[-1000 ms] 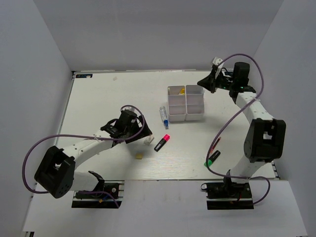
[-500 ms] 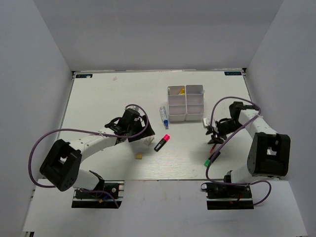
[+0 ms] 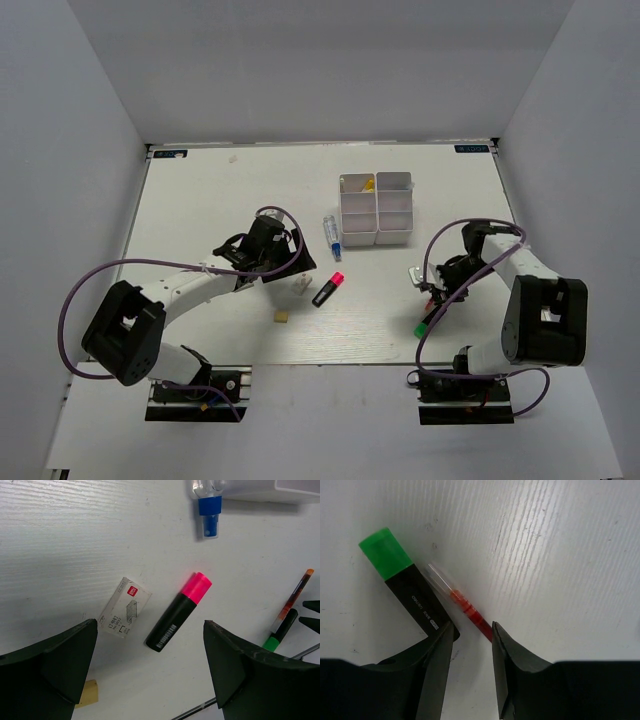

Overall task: Sort the stationery into containers
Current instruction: Pick up the pen from the center of the board.

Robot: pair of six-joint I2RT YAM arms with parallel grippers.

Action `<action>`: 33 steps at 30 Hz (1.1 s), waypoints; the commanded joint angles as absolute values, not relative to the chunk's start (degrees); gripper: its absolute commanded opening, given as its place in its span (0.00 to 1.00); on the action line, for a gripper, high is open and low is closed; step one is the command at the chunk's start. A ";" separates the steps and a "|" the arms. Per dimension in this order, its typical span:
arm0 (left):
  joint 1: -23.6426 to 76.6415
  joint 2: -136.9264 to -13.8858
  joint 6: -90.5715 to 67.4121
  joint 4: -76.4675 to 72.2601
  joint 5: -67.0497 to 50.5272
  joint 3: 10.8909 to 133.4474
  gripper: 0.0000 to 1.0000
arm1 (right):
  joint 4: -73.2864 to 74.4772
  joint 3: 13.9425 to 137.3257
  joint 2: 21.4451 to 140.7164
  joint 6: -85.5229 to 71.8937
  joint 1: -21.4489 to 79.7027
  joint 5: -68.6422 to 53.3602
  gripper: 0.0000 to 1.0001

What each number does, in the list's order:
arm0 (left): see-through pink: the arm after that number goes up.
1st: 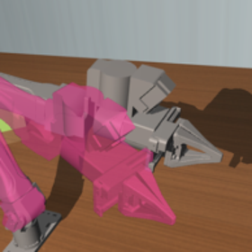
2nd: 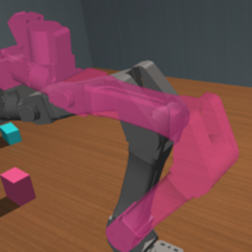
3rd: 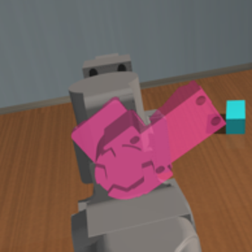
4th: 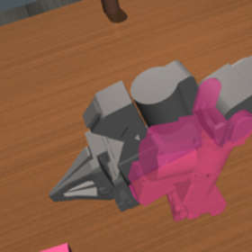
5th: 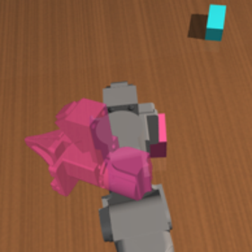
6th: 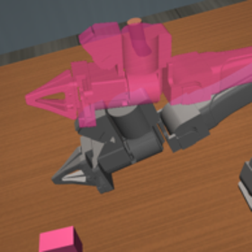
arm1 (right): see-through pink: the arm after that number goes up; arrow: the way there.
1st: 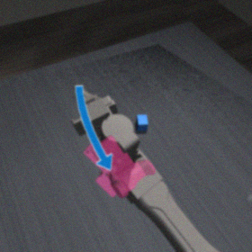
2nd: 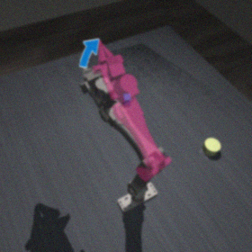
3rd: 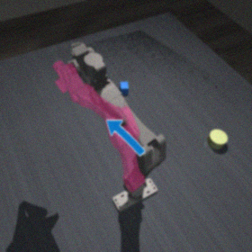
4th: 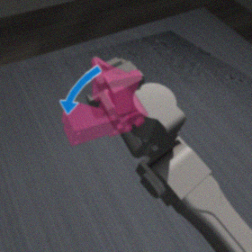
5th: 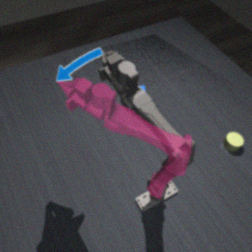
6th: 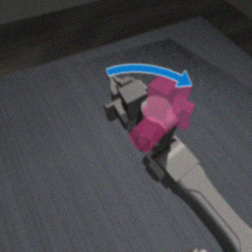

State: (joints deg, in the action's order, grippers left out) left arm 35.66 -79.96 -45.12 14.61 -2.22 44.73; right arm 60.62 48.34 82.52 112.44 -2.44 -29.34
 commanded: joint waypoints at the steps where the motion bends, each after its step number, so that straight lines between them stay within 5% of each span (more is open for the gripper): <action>1: 35.86 -78.84 -45.43 14.68 -2.72 45.26 0.96 | 56.52 46.15 82.53 129.46 -2.20 -26.98 0.42; 28: 35.86 -77.26 -47.02 15.21 -2.20 43.68 0.96 | 52.83 39.55 84.29 138.52 5.01 -22.41 0.48; 33: 35.86 -77.26 -47.02 15.21 -2.20 43.15 0.96 | 50.89 38.76 85.69 134.75 6.59 -20.92 0.28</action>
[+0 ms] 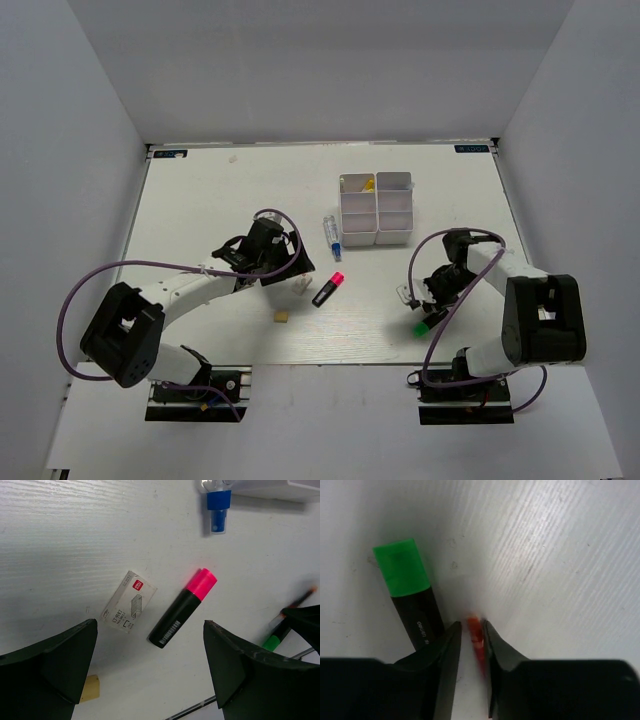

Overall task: Sort the stationery into containers
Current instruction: Pick up the pen from the center of the board, then place the pen in the storage box.

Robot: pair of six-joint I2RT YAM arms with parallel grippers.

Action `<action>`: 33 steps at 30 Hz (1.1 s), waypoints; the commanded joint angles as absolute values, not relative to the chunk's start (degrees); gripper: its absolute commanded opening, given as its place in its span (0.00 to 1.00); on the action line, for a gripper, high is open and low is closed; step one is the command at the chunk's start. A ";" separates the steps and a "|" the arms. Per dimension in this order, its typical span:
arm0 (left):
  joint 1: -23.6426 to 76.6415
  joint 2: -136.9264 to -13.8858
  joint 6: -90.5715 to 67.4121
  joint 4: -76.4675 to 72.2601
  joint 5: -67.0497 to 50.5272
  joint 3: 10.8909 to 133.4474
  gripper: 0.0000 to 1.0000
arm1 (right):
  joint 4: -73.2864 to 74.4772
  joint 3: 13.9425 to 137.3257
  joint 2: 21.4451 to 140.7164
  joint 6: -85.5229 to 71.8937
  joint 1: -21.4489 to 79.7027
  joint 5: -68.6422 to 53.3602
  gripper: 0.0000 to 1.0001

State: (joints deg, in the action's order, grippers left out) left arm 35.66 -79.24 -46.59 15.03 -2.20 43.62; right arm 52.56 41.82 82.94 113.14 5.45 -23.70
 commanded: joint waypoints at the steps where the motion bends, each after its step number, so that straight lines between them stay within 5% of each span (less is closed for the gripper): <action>1: 35.86 -77.26 -47.02 15.21 -2.20 43.15 0.96 | 50.89 38.76 86.22 134.13 6.77 -20.92 0.25; 8: 35.86 -77.26 -47.02 15.21 -2.20 43.15 0.96 | 53.51 48.23 89.46 117.09 7.38 -33.10 0.00; 12: 35.86 -77.26 -47.02 15.21 -2.20 43.15 0.96 | 56.16 64.72 93.59 94.20 6.94 -47.53 0.00; 20: 35.86 -78.31 -47.02 15.21 -2.20 43.77 0.96 | 56.87 90.31 98.96 73.76 7.03 -70.57 0.00; 24: 35.86 -78.31 -47.02 15.21 -2.20 43.25 0.96 | 44.94 94.13 100.63 58.58 7.03 -73.39 0.00; 33: 35.86 -78.31 -47.02 15.73 -2.20 43.86 0.96 | -6.05 89.20 104.57 19.96 6.77 -69.70 0.00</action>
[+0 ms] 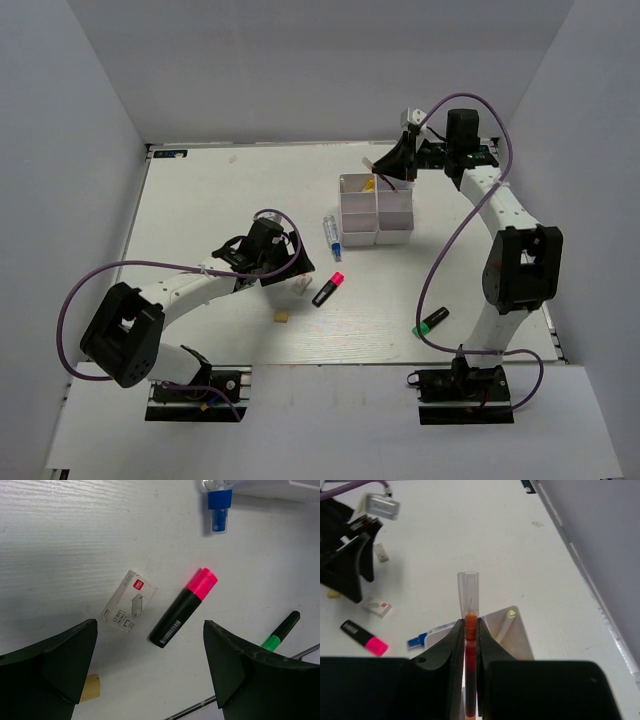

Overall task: Sort the stationery into containers
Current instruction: Place the pen in the storage box.

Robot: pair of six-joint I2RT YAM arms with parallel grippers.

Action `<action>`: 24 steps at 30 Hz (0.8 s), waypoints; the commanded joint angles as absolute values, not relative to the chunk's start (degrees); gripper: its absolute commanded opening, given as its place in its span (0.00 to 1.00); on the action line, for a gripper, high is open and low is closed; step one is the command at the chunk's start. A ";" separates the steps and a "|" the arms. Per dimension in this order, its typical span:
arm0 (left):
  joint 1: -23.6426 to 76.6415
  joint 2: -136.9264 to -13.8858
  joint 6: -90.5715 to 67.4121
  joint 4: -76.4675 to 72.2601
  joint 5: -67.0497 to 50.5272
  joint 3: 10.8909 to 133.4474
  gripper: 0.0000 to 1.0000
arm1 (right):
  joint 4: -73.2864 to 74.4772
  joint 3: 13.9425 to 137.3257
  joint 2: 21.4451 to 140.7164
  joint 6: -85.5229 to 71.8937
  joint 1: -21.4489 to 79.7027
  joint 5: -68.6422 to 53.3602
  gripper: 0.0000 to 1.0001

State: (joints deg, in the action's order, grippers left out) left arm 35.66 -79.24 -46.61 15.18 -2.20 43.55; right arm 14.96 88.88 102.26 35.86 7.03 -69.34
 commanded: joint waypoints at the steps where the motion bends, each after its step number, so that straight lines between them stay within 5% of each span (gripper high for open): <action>1: 35.86 -78.31 -47.02 15.73 -2.20 43.86 0.96 | -6.76 89.90 106.07 19.95 6.85 -69.18 0.00; 17: 35.86 -78.31 -47.02 16.26 -2.20 43.86 0.96 | -6.33 94.57 114.61 24.17 5.80 -63.72 0.00; 24: 35.86 -80.51 -47.02 14.94 -3.86 45.44 0.96 | -6.59 92.55 114.87 24.70 4.14 -64.51 0.14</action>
State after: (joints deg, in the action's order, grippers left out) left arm 35.66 -79.92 -46.61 16.12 -2.50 43.64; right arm -4.56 92.47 114.76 24.01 5.02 -64.18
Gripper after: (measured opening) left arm 0.960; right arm 0.146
